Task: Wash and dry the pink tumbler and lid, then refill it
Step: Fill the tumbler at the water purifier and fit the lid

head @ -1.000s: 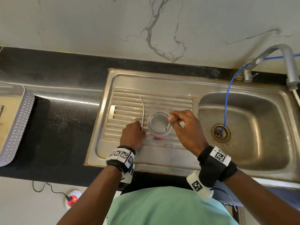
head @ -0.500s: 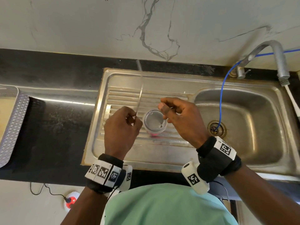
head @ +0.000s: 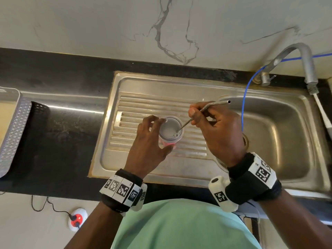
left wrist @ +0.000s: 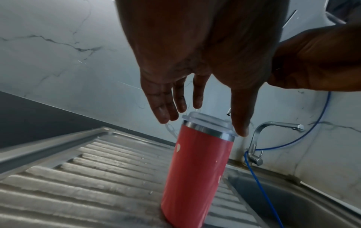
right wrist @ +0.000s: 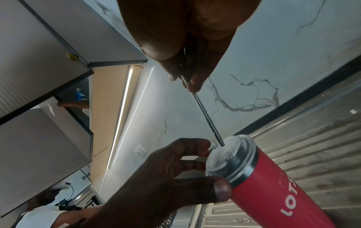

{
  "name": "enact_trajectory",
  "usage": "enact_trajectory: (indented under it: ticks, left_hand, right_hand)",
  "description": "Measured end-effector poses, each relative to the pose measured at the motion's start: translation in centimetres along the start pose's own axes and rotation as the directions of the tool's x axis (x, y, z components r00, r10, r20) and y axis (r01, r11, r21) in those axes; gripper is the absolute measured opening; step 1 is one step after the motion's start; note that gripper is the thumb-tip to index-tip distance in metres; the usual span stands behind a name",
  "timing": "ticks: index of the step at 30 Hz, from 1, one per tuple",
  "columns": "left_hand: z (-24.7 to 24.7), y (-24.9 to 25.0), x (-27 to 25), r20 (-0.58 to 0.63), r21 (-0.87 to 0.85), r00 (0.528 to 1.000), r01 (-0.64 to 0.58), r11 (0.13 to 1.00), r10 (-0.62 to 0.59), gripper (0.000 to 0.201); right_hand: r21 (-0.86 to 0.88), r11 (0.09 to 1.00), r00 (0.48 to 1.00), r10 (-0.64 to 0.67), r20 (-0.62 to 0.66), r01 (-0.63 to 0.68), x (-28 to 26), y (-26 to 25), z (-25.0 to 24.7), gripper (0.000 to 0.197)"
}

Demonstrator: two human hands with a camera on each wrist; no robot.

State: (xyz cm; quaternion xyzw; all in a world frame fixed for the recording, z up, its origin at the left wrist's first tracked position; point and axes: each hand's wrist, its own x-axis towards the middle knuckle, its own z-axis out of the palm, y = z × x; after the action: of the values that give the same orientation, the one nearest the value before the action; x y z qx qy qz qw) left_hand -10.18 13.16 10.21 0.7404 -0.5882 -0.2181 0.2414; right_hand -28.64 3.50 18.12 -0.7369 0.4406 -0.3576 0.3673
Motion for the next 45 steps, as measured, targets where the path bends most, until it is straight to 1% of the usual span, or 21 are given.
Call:
enact_trajectory:
  ticks: [5,9,12,14,17,19,20,23,24,25,27,29,31,33,35,37,39,41,45]
  left_hand:
    - [0.4,-0.1,0.0,-0.004,-0.018,1.000,0.002,1.000,-0.002,0.085]
    - [0.5,-0.2,0.0,-0.005,-0.029,1.000,0.000,1.000,0.000,0.083]
    - [0.4,-0.3,0.0,0.001,-0.035,1.000,-0.006,0.999,0.006,0.084]
    - [0.3,-0.3,0.0,0.000,-0.065,1.000,-0.006,0.998,0.006,0.083]
    - [0.1,-0.6,-0.2,0.013,-0.121,1.000,-0.003,0.993,0.004,0.086]
    - [0.1,-1.2,-0.2,0.035,-0.155,0.999,0.026,0.988,-0.021,0.091]
    - [0.0,-1.6,-0.2,0.048,-0.159,0.998,0.048,0.986,-0.041,0.092]
    - [0.2,-3.2,-0.2,0.104,-0.128,0.987,0.134,0.983,-0.121,0.088]
    - [0.6,-3.4,-0.2,0.127,-0.110,0.982,0.154,0.982,-0.139,0.085]
    - [0.9,-3.7,-0.2,0.148,-0.086,0.976,0.173,0.981,-0.159,0.082]
    - [1.1,-4.8,0.1,0.178,-0.020,0.957,0.235,0.972,-0.228,0.077]
    - [0.9,-6.2,0.8,0.176,0.056,0.935,0.302,0.952,-0.307,0.073]
    - [0.5,-7.5,2.0,0.156,0.125,0.912,0.362,0.924,-0.378,0.072]
    - [-0.1,-8.8,3.5,0.151,0.183,0.893,0.396,0.900,-0.424,0.077]
    - [-0.5,-10.1,5.1,0.182,0.234,0.878,0.399,0.886,-0.444,0.089]
    - [-0.8,-11.1,6.3,0.248,0.288,0.850,0.393,0.873,-0.465,0.105]
    - [-0.8,-11.5,7.1,0.318,0.359,0.810,0.378,0.854,-0.492,0.116]
    - [-0.6,-11.6,7.4,0.364,0.422,0.782,0.346,0.838,-0.506,0.117]
    - [-0.5,-11.4,7.8,0.397,0.450,0.766,0.318,0.835,-0.506,0.113]
  right_hand:
    - [0.013,1.000,1.000,-0.020,0.015,0.020,-0.5,0.1,0.4,0.016]
    - [-0.025,0.998,0.997,-0.048,0.060,0.049,-0.8,0.6,0.9,0.014]
    - [-0.041,0.999,0.989,-0.016,0.149,0.022,-1.2,1.9,2.0,0.018]
    - [-0.090,0.996,0.974,0.006,0.224,0.014,-1.5,3.3,3.1,0.022]
    - [-0.222,0.975,0.951,0.047,0.304,0.023,-1.9,5.2,4.6,0.036]
    - [-0.224,0.975,0.939,0.077,0.334,-0.001,-2.1,6.0,5.2,0.047]
    - [-0.208,0.978,0.932,0.080,0.353,-0.005,-2.2,6.3,5.5,0.055]
    - [-0.180,0.983,0.891,0.097,0.444,-0.017,-2.5,7.1,6.5,0.096]
    - [-0.180,0.983,0.888,0.111,0.446,-0.032,-2.9,7.5,6.5,0.106]
    - [-0.173,0.984,0.895,0.115,0.431,-0.043,-3.1,7.9,6.6,0.110]
    - [-0.148,0.987,0.921,0.113,0.372,-0.061,-3.2,8.5,7.2,0.109]
    - [-0.150,0.987,0.944,0.103,0.314,-0.058,-2.7,8.5,8.1,0.107]
    - [-0.142,0.989,0.950,0.092,0.300,-0.051,-1.9,8.3,8.9,0.108]
    - [-0.117,0.993,0.950,0.067,0.306,-0.032,-0.4,7.8,10.0,0.111]
    - [-0.086,0.996,0.945,0.028,0.326,0.001,2.2,7.2,11.8,0.112]
    - [-0.052,0.998,0.937,-0.006,0.349,0.026,5.5,6.2,14.0,0.111]
    - [-0.014,0.998,0.932,-0.051,0.360,0.060,9.4,5.1,16.6,0.110]
    - [0.017,0.995,0.924,-0.095,0.371,0.096,13.7,4.1,19.5,0.108]
    - [0.041,0.988,0.893,-0.152,0.424,0.148,21.8,2.5,25.6,0.110]
